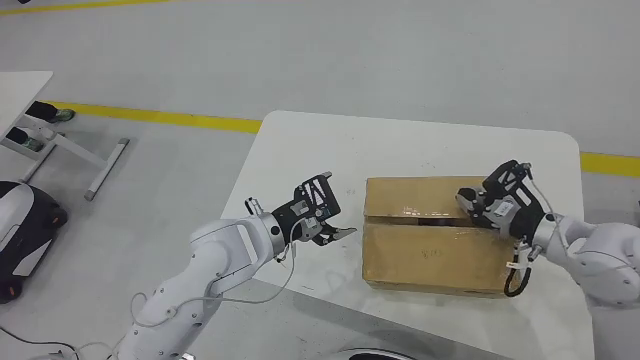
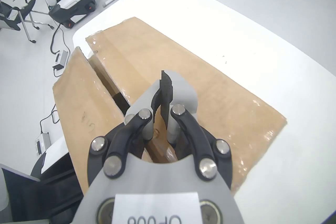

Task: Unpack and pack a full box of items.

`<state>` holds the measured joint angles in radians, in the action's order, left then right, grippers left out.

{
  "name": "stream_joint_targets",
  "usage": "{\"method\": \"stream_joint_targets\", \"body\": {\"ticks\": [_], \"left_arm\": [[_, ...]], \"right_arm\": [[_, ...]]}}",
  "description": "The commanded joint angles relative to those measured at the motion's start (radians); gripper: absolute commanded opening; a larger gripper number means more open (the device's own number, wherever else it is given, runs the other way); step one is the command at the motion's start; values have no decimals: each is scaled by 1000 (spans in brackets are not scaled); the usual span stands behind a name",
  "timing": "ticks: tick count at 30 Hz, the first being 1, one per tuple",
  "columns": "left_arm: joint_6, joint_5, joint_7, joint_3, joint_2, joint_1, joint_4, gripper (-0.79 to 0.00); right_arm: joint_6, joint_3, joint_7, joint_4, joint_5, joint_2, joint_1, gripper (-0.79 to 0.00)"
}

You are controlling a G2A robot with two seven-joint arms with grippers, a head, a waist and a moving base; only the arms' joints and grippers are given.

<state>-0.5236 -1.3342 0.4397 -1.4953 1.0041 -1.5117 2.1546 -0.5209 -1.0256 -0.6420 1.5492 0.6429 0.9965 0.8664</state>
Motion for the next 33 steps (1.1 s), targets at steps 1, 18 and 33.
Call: {"method": "stream_joint_targets", "body": {"ticks": [1, 18, 33], "left_arm": [[0, 0, 0, 0, 0, 0, 0, 0], [51, -32, 65, 96, 10, 39, -179, 0], [106, -107, -39, 294, 44, 200, -452, 0]], "right_arm": [[41, 23, 27, 10, 28, 7, 8, -785], [182, 105, 136, -10, 143, 46, 43, -785], [178, 65, 112, -4, 150, 49, 67, -785]]}}
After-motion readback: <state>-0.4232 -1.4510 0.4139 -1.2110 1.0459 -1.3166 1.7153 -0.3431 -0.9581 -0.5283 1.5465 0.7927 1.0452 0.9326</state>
